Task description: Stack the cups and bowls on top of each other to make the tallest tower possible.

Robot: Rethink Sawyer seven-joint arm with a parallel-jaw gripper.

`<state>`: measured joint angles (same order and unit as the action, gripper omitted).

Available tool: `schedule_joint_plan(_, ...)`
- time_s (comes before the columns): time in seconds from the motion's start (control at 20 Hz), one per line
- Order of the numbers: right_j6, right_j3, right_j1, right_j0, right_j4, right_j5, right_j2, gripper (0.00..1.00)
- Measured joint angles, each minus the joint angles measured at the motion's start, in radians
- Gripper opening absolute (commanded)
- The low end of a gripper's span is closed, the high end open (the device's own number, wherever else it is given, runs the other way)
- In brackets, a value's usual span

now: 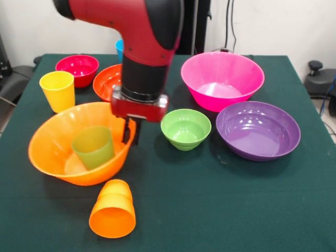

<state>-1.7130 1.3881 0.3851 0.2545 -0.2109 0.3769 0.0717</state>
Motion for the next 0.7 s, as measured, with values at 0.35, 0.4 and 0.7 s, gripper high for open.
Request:
schedule_joint_plan(0.35,-0.106,-0.095,-0.076,-0.097,0.081,0.001,0.075,0.0)
schedule_joint_plan(0.4,-0.113,-0.103,-0.081,-0.103,0.086,0.001,0.082,0.0)
schedule_joint_plan(0.7,-0.154,-0.168,-0.125,-0.144,0.129,0.001,0.138,0.0)
